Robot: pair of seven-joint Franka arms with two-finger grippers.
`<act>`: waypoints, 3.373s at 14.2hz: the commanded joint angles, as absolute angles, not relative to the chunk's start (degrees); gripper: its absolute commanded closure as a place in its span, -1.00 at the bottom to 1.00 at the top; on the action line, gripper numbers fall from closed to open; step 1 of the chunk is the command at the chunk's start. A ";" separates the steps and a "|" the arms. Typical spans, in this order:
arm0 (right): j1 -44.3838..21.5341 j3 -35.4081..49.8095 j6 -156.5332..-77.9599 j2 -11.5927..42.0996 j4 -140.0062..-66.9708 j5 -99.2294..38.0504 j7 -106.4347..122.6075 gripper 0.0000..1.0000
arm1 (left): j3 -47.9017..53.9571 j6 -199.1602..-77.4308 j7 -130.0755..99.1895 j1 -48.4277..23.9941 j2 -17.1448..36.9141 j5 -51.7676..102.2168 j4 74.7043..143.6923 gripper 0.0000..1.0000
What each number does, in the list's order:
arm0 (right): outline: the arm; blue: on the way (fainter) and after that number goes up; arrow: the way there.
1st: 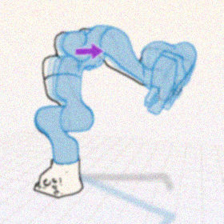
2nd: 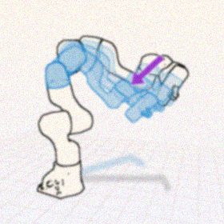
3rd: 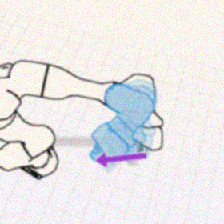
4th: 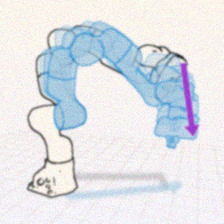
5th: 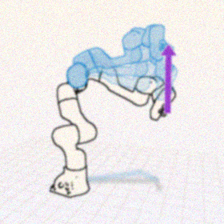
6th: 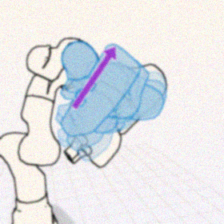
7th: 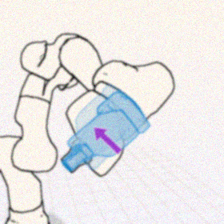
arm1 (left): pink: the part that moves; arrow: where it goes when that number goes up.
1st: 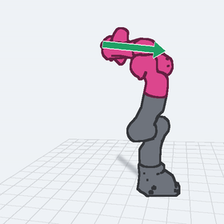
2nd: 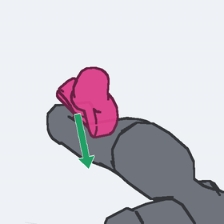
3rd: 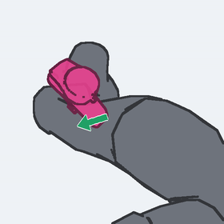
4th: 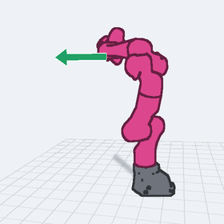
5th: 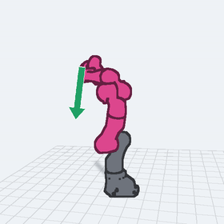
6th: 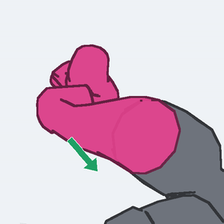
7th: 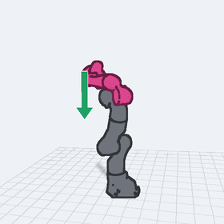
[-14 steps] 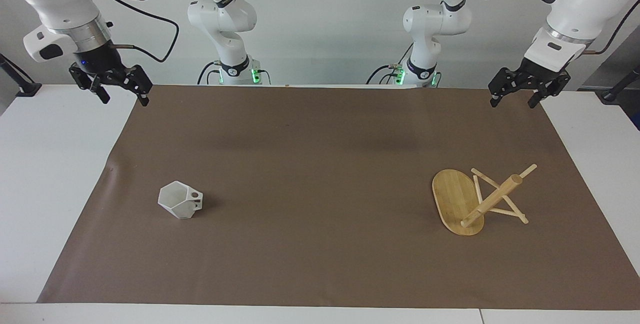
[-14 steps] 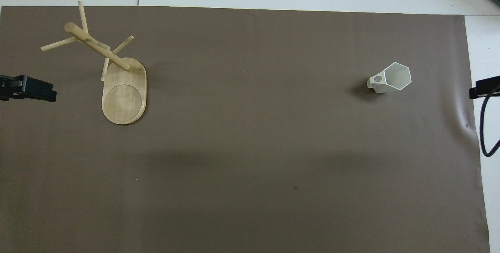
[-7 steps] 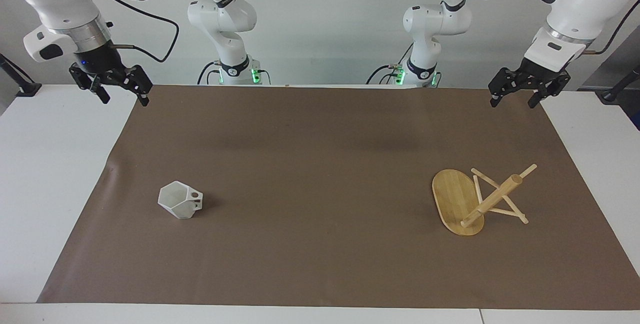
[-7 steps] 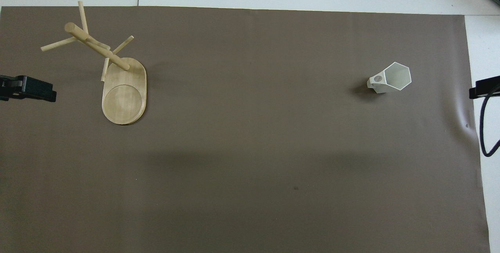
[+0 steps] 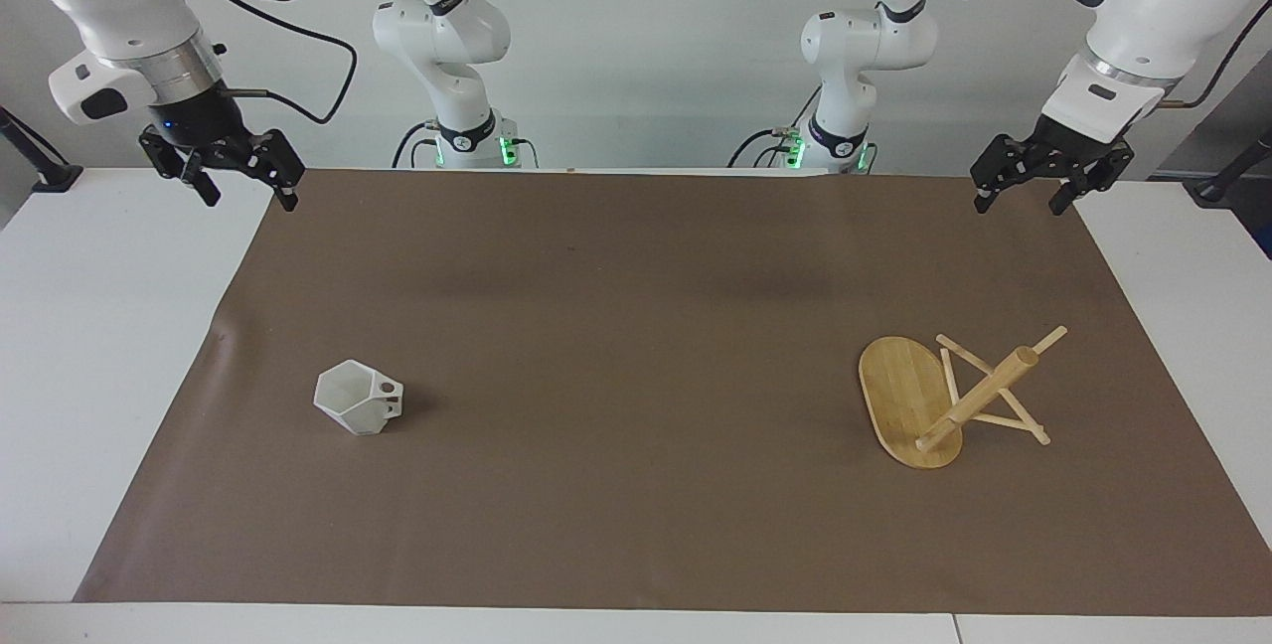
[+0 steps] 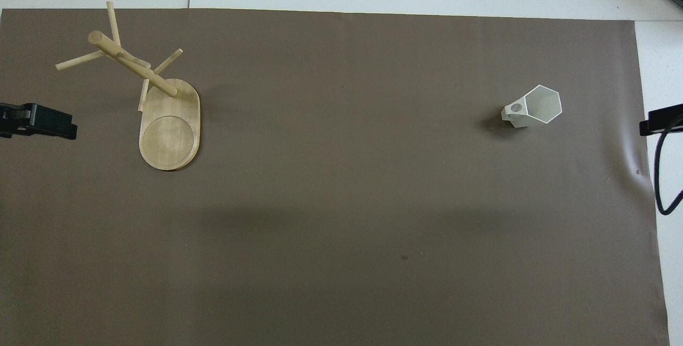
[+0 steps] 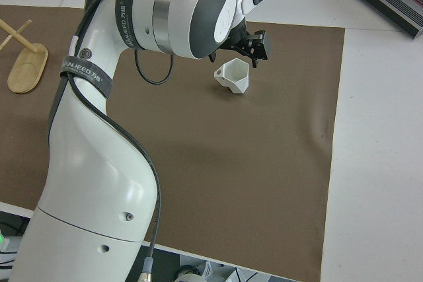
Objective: Hang cup on rack
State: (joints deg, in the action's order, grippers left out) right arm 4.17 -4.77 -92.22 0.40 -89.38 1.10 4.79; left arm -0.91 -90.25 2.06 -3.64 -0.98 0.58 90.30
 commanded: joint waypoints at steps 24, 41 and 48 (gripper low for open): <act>4.57 -5.27 -113.80 3.85 -99.32 0.79 5.80 -1.00 | -0.88 -90.26 2.72 -3.25 -2.64 1.32 92.11 -1.00; 4.22 -3.60 -135.88 18.02 -104.15 0.97 6.76 -1.00 | -0.88 -77.08 2.72 -3.25 -4.75 1.32 93.61 -1.00; 4.31 -3.60 -136.05 18.19 -105.29 0.97 10.02 -1.00 | -0.88 -77.08 2.72 -3.25 -4.83 1.32 93.69 -1.00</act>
State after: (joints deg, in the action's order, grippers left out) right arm 4.02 -3.81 -134.29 18.40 -104.05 1.10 8.41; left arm -0.91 -77.35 2.06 -3.63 -3.58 0.58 92.45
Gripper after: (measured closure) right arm 0.000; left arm 0.000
